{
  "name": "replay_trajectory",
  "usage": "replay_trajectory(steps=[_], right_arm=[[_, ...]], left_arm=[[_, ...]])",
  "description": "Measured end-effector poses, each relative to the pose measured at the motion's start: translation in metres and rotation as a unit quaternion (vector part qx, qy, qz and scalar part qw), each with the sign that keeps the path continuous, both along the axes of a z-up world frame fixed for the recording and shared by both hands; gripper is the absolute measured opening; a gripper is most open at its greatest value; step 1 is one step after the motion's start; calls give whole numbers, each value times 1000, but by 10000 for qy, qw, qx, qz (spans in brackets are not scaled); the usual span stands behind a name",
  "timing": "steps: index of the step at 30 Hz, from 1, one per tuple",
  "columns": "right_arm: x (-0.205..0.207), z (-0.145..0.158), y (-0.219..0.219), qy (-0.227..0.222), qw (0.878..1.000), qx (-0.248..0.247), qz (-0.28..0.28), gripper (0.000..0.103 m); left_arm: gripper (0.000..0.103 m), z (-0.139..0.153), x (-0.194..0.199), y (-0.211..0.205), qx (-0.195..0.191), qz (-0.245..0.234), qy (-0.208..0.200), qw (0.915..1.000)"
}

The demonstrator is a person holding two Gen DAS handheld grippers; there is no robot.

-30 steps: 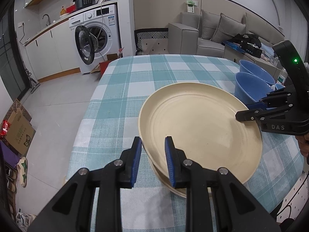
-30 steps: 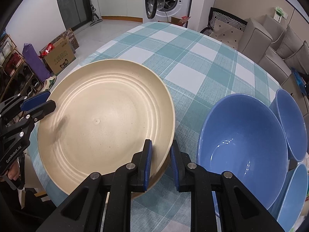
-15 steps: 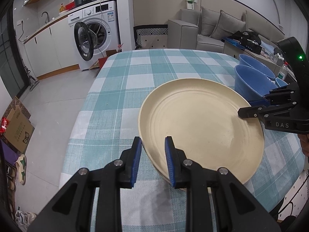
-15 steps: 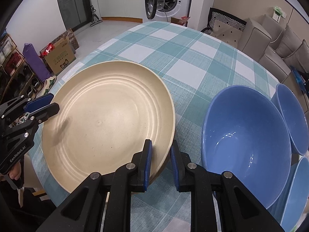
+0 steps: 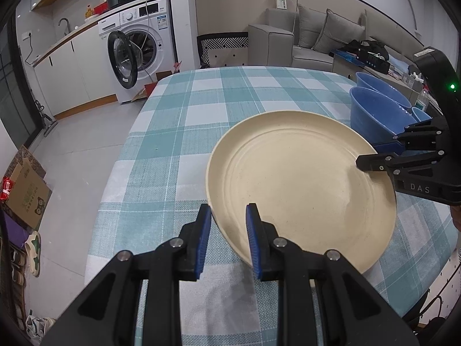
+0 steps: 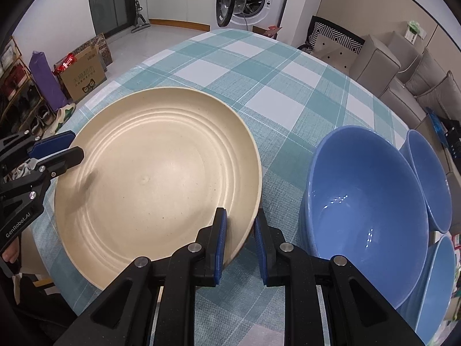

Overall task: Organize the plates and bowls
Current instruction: 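Lower the held plate onto the placed cream plate with both tools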

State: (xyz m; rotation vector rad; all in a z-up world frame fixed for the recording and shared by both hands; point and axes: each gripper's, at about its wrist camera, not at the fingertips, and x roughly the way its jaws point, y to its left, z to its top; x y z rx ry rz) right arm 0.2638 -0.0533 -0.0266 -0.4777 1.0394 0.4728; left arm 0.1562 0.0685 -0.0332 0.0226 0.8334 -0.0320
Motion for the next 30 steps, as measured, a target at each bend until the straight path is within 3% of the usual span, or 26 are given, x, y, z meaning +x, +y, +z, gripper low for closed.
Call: replay_trajectory(steps=[22,30], right_arm=[[-2,-11,11,-205,9978,-609,179,22],[-4,-20,21,-375,9934,-1034,339,25]], left_arm=[[23,-7,-1,0,-29,-87,131,9999],[23,-6,-3,-1,-32,-118,127,9998]])
